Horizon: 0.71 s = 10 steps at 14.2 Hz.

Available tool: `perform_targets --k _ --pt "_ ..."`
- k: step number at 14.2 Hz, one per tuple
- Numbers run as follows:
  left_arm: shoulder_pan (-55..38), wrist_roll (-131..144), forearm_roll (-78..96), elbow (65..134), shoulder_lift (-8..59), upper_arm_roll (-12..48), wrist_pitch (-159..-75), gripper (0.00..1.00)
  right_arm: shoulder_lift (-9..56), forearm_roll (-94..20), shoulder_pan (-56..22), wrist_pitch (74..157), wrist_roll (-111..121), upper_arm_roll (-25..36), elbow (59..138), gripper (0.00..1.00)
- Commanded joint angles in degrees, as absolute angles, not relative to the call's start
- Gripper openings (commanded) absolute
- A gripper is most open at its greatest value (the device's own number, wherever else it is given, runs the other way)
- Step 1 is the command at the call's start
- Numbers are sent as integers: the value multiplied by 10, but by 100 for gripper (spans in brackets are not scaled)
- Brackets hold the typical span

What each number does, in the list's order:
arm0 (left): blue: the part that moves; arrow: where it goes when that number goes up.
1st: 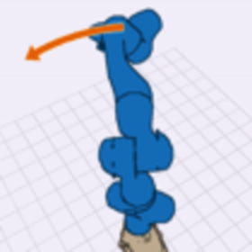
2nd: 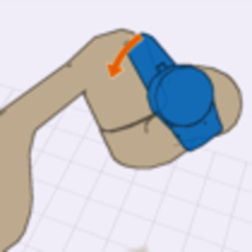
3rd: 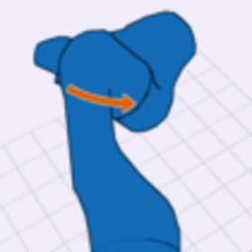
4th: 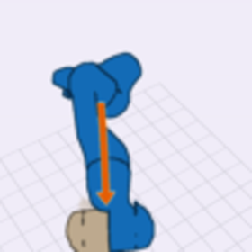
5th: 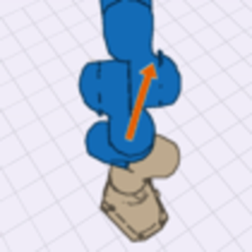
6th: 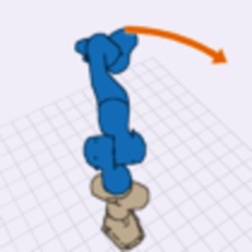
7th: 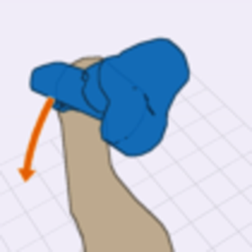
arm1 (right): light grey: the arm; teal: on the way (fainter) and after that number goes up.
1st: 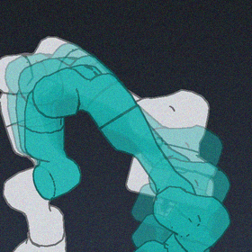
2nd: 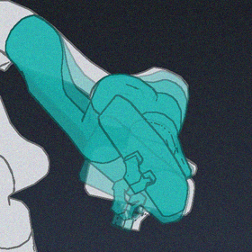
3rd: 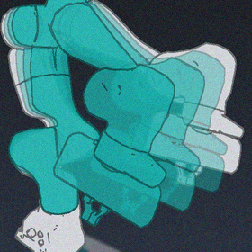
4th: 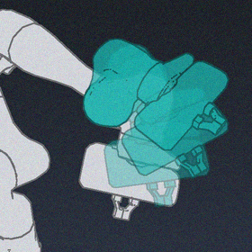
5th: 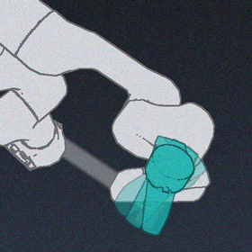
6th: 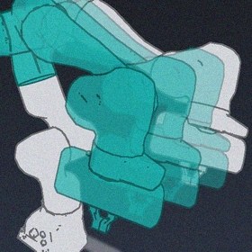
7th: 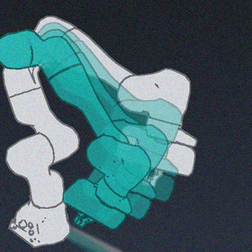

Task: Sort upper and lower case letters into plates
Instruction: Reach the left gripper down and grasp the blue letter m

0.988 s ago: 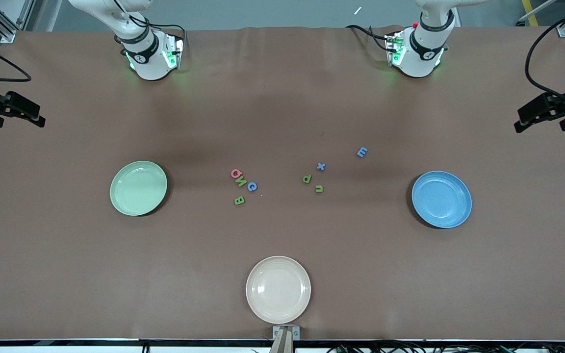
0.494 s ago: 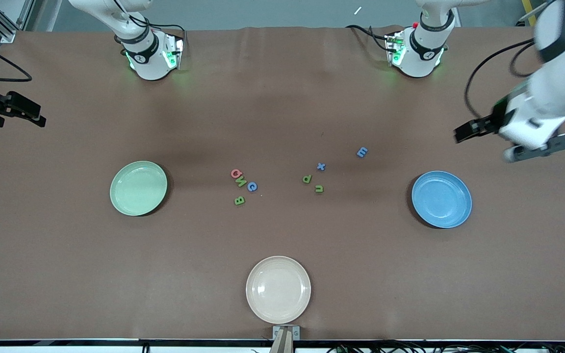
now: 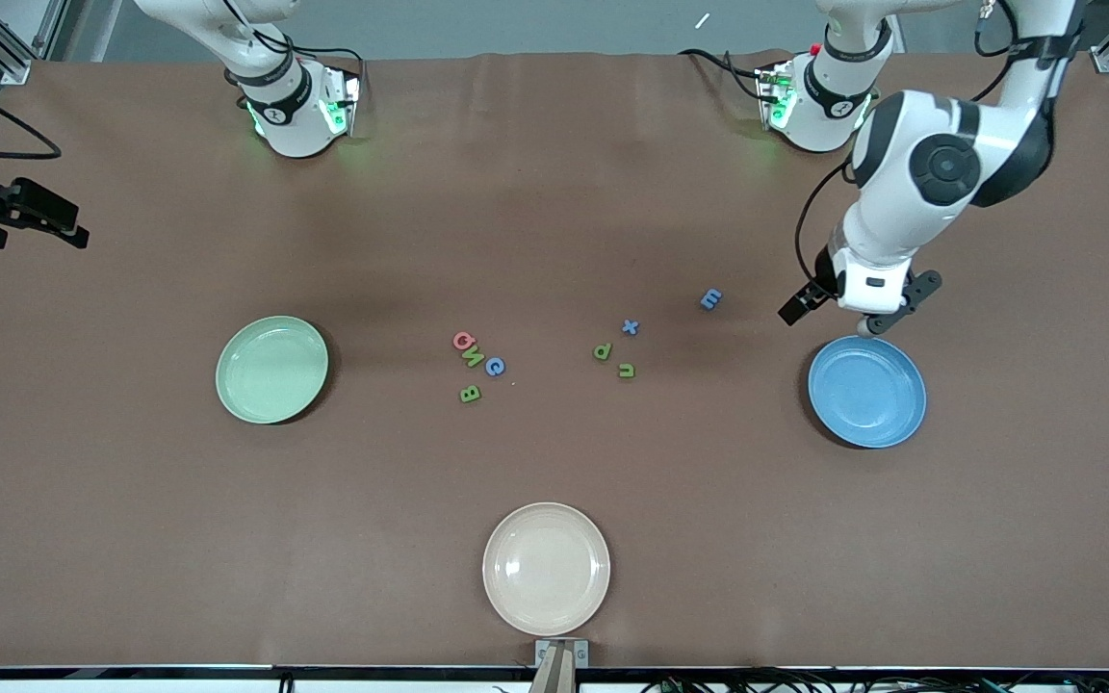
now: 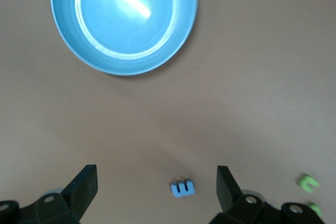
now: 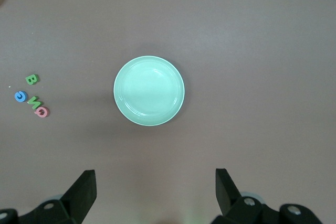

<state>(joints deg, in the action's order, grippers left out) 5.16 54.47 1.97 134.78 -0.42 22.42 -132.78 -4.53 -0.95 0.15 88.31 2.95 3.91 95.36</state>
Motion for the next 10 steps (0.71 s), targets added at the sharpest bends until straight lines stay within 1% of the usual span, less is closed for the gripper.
perform_targets --k 1,3,4,5,8,9,10 --pt "52 617 26 1378 25 253 -1387 100 -58 -7 2 882 33 36 952 100" --pt "51 642 25 1396 46 271 -1444 100 -47 -8 7 883 33 39 944 100" --pt "51 643 25 1401 54 279 -1466 100 -29 -10 7 884 32 39 945 100" --pt "47 643 19 1402 68 286 -1480 100 -10 -11 8 883 34 39 940 100" --pt "19 641 9 1403 118 287 -1526 100 18 -5 8 892 37 39 934 100" --pt "16 643 -15 1402 131 288 -1528 100 48 -4 8 903 38 40 927 100" --pt "15 645 -27 1401 141 288 -1528 100 84 -4 9 908 38 40 901 100"
